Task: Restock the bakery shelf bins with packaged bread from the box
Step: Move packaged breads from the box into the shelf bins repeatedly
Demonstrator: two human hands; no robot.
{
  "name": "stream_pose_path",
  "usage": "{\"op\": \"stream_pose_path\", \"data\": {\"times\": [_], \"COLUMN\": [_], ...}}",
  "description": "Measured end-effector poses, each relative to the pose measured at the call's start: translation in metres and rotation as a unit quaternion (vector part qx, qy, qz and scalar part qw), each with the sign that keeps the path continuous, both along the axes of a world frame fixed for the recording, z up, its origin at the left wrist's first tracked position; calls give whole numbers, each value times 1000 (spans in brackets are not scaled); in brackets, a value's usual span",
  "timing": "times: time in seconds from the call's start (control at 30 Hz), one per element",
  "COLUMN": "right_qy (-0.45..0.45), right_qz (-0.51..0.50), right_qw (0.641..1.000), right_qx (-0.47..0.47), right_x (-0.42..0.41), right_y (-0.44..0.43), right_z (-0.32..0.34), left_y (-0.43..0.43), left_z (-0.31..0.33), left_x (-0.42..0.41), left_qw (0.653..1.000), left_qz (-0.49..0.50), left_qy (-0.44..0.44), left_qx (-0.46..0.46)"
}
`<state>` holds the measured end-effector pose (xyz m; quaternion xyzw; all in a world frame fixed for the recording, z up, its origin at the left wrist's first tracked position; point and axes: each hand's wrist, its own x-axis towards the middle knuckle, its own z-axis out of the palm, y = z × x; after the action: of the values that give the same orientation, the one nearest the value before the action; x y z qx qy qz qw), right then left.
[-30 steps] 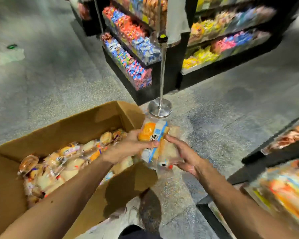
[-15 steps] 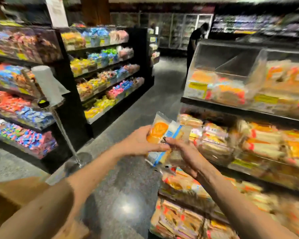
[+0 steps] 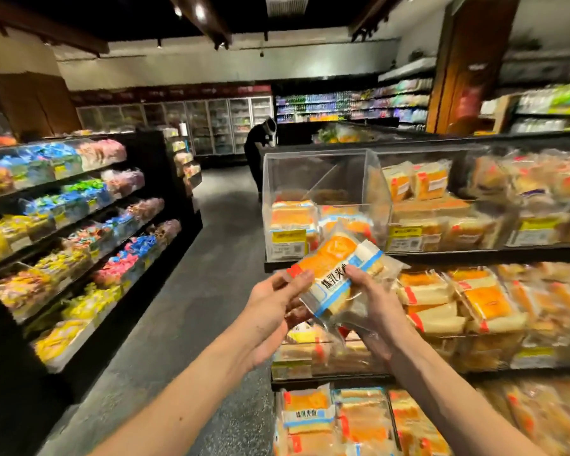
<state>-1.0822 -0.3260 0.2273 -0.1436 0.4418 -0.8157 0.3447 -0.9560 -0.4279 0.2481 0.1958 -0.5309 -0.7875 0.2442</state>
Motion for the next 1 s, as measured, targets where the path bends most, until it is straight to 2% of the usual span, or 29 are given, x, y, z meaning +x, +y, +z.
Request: {"op": "stream_pose_path", "data": {"times": [0.23,0.43,0.53,0.67,0.73,0.8,0.87,0.93,1.0], "right_qy": [41,63,84,115,101,104,111,123,143], "right_qz": [-57,0,34,0,-25,-53,-73,-85,-97], "right_qw": [997,998,996,993,994,992,990,987,982], "right_qx": [-40,-20,-8,38,39,49,49,56,71], "right_x": [-19,-68,-102,-142,-159,-175,-189,-198,-203], "right_y": [-25,-37,-40,-41,-40,-40,-43,-48,-52], "right_z": [15,52,81,113,127,133,134,133,132], "left_y": [-30,-70,-82,-114,-140,-166,-189,-208,-219], "left_z": [16,51,89,131,141,144,139,134,129], "left_x": [-44,-95,-118,-148,-164,-181,-201,-225,-250], "left_qw": [993,981,980,972,946,901,847,775,716], "left_qz": [-42,-2,5,71,149,200,180,119,73], "left_qy": [-24,-21,-4,2,-2,-40,-115,-196,-227], "left_qx": [-110,-193,-196,-225,-288,-383,-486,-589,-656]}}
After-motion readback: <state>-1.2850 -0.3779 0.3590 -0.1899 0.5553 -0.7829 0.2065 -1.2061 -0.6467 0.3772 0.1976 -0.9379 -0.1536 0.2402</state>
